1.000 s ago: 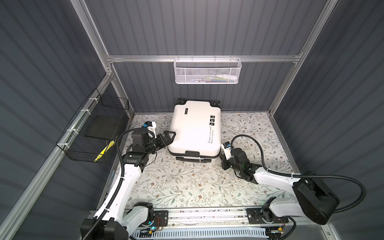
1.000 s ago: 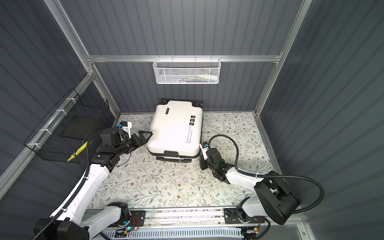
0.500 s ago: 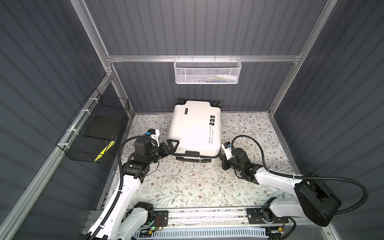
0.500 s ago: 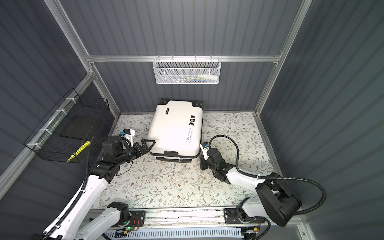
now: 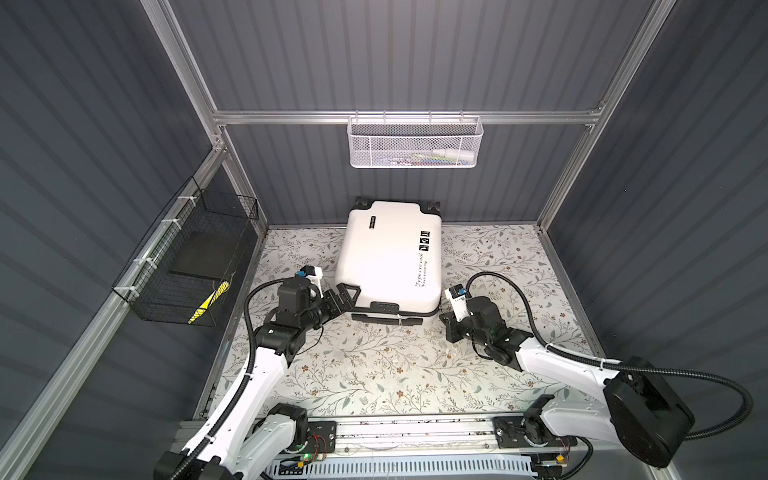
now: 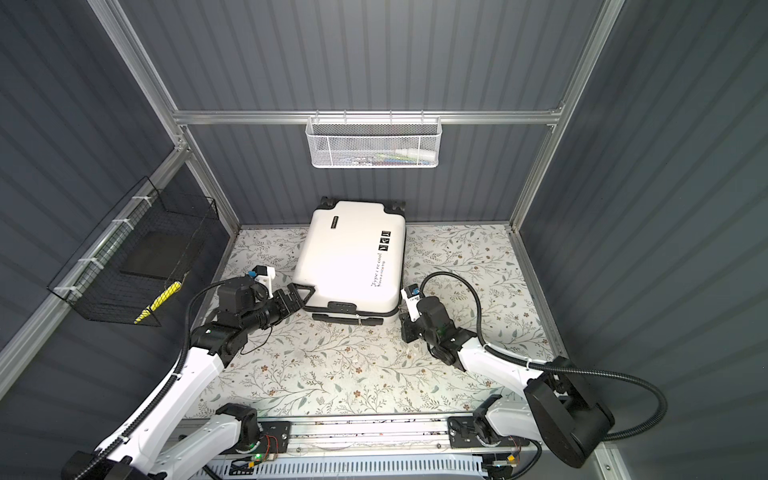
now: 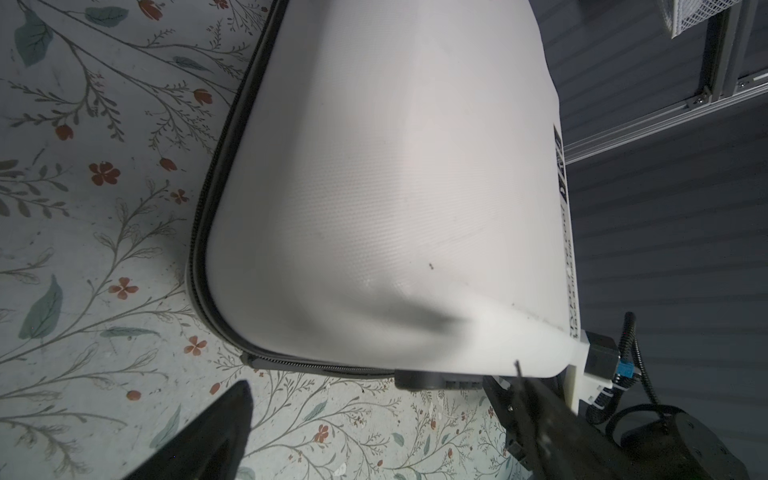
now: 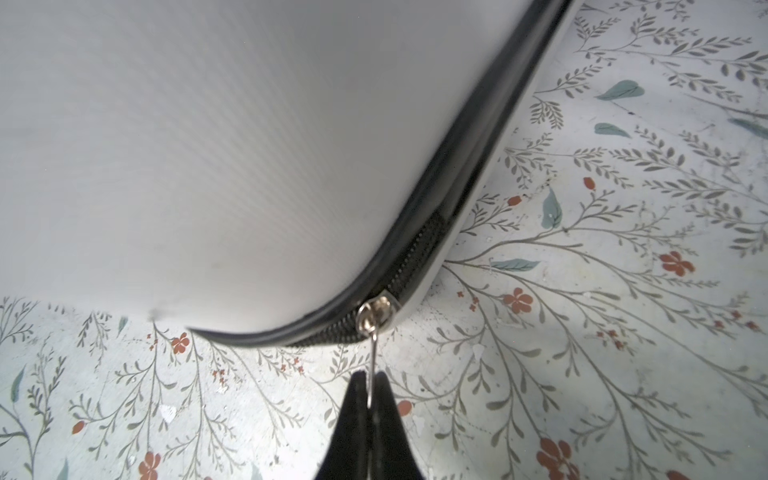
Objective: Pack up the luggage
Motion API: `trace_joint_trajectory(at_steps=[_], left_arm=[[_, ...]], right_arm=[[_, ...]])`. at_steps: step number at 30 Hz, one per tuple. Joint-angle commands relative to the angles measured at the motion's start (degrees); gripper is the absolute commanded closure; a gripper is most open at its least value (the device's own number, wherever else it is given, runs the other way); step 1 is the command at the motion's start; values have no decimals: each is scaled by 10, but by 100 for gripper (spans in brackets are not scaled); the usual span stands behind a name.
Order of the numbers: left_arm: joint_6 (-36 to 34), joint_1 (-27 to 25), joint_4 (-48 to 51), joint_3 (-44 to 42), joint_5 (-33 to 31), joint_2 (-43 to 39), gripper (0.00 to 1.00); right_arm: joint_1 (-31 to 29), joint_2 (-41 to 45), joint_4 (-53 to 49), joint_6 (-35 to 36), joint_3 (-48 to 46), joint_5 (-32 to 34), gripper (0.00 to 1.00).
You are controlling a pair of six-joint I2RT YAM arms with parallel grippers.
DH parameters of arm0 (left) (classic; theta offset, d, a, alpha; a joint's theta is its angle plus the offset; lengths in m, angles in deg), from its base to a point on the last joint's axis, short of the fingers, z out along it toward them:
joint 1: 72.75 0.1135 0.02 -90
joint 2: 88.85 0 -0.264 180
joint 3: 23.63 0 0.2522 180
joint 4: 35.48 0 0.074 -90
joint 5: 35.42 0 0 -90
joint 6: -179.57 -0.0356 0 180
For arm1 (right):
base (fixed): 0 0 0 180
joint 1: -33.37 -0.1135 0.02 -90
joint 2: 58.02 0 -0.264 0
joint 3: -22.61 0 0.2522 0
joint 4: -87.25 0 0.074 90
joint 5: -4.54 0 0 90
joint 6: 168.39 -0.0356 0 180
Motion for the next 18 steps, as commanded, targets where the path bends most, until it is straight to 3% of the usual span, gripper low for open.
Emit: trace_joint_trajectory(at_steps=[1, 11, 18], left_arm=[[5, -5, -33, 0, 1, 11, 0], [7, -25, -57, 0, -4, 34, 0], [-35, -26, 13, 42, -34, 26, 0]], right_arm=[[-22, 22, 7, -4, -10, -54, 100], [-74, 24, 40, -31, -29, -31, 100], [-74, 26, 43, -37, -32, -16, 100]])
